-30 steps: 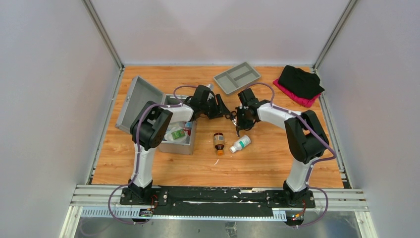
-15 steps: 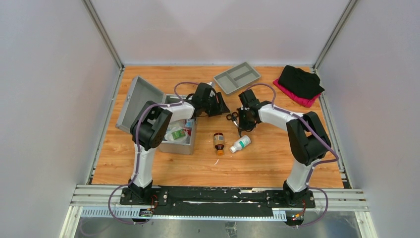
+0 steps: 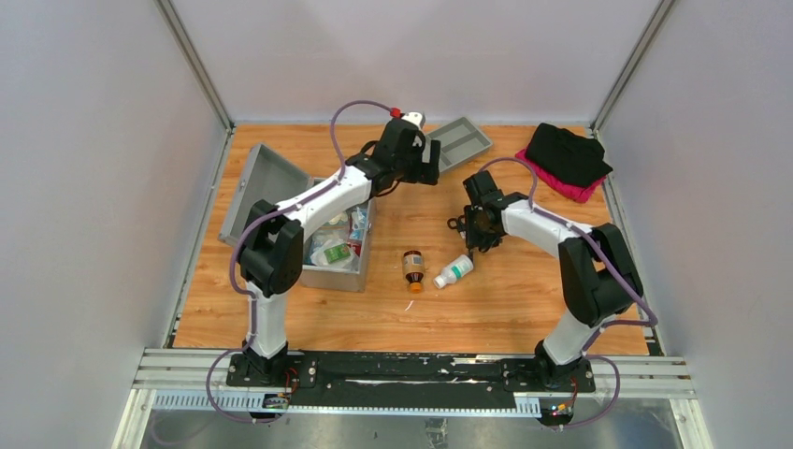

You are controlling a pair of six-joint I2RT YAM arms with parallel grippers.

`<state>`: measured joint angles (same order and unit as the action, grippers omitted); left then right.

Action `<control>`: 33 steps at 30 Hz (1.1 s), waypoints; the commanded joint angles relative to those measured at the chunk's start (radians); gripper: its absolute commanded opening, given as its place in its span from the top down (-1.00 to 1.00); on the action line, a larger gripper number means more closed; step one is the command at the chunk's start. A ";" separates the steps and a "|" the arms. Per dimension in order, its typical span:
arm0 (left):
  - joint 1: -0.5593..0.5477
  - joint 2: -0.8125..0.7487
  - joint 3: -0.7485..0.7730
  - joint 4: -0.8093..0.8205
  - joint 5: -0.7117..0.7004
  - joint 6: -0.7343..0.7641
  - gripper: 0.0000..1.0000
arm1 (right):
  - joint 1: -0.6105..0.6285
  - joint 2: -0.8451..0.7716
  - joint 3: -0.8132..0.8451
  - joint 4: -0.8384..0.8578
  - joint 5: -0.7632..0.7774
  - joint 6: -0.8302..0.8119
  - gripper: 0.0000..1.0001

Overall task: Organize the medicine kit
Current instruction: Adjust the medicine box at the center of the board.

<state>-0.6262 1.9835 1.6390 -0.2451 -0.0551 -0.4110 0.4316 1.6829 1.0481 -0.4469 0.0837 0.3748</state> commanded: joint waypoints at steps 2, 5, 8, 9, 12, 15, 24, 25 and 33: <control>0.018 -0.051 0.003 -0.107 -0.195 0.099 -1.00 | -0.020 -0.095 -0.016 -0.024 0.029 -0.006 -0.06; 0.025 -0.062 -0.027 -0.108 -0.184 0.102 -1.00 | -0.026 -0.109 -0.020 -0.024 0.017 0.005 -0.23; 0.033 -0.056 -0.051 -0.110 -0.122 0.073 -1.00 | -0.028 -0.110 -0.019 -0.024 0.003 0.016 -0.25; 0.038 -0.052 -0.059 -0.109 -0.095 0.059 -1.00 | -0.028 -0.109 -0.016 -0.024 0.000 0.022 -0.25; 0.051 -0.037 -0.089 -0.098 -0.024 0.026 -1.00 | -0.030 -0.105 -0.015 -0.025 -0.005 0.036 -0.25; 0.063 -0.021 -0.098 -0.112 -0.003 0.004 -1.00 | -0.033 -0.105 -0.013 -0.030 0.003 0.043 -0.25; 0.108 -0.036 -0.085 -0.246 -0.256 -0.019 -1.00 | -0.034 -0.060 0.034 -0.056 0.077 0.016 -0.28; 0.108 -0.040 -0.085 -0.244 -0.261 -0.026 -1.00 | -0.035 -0.056 0.040 -0.056 0.079 -0.004 -0.29; 0.109 -0.098 -0.130 -0.056 -0.035 -0.068 -1.00 | -0.035 -0.143 -0.031 0.051 0.113 -0.054 -0.52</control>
<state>-0.5125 1.9434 1.5425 -0.4030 -0.1898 -0.4465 0.4095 1.6093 1.0557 -0.4503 0.1474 0.3565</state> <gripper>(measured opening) 0.997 0.733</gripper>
